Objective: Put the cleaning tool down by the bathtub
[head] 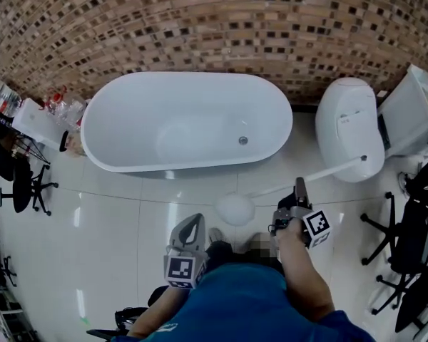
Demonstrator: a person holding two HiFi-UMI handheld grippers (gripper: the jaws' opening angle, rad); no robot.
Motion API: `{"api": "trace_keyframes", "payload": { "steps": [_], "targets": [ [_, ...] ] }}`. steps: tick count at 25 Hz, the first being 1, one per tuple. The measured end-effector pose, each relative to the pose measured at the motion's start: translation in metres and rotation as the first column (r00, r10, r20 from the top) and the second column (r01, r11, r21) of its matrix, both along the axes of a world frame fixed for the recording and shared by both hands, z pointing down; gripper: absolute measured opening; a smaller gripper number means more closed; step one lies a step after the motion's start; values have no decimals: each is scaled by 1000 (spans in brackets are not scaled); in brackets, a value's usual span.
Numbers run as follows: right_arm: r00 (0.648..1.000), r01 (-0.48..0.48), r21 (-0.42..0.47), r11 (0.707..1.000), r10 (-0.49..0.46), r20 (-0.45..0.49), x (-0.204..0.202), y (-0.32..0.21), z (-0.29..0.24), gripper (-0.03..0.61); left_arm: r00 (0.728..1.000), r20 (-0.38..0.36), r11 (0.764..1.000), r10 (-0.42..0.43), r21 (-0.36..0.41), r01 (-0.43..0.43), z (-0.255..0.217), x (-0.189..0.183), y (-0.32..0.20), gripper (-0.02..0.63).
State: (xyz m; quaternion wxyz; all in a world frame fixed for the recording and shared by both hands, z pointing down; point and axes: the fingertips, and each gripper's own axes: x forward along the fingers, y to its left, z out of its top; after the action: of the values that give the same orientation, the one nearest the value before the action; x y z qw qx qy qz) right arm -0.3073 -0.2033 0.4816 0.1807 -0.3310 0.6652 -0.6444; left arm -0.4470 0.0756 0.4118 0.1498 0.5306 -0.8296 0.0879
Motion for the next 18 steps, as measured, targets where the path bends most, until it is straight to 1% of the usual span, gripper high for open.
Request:
{"api": "trace_keyframes", "payload": {
  "steps": [4, 6, 11, 14, 18],
  "targets": [
    [999, -27, -20, 999, 26, -42, -14, 16, 19, 91, 999, 7, 998, 54, -32, -53, 18, -23, 5, 2],
    [998, -45, -26, 999, 43, -52, -27, 24, 24, 91, 998, 13, 997, 68, -21, -67, 19, -43, 7, 1],
    [997, -61, -33, 998, 59, -58, -69, 37, 37, 91, 998, 17, 998, 68, 15, -68, 27, -94, 12, 0],
    [996, -81, -55, 995, 78, -53, -82, 42, 55, 91, 995, 21, 995, 99, 6, -99, 37, -108, 11, 0],
    [994, -96, -101, 990, 89, -69, -95, 44, 85, 91, 993, 4, 993, 115, -11, -115, 57, -115, 7, 0]
  ]
}}
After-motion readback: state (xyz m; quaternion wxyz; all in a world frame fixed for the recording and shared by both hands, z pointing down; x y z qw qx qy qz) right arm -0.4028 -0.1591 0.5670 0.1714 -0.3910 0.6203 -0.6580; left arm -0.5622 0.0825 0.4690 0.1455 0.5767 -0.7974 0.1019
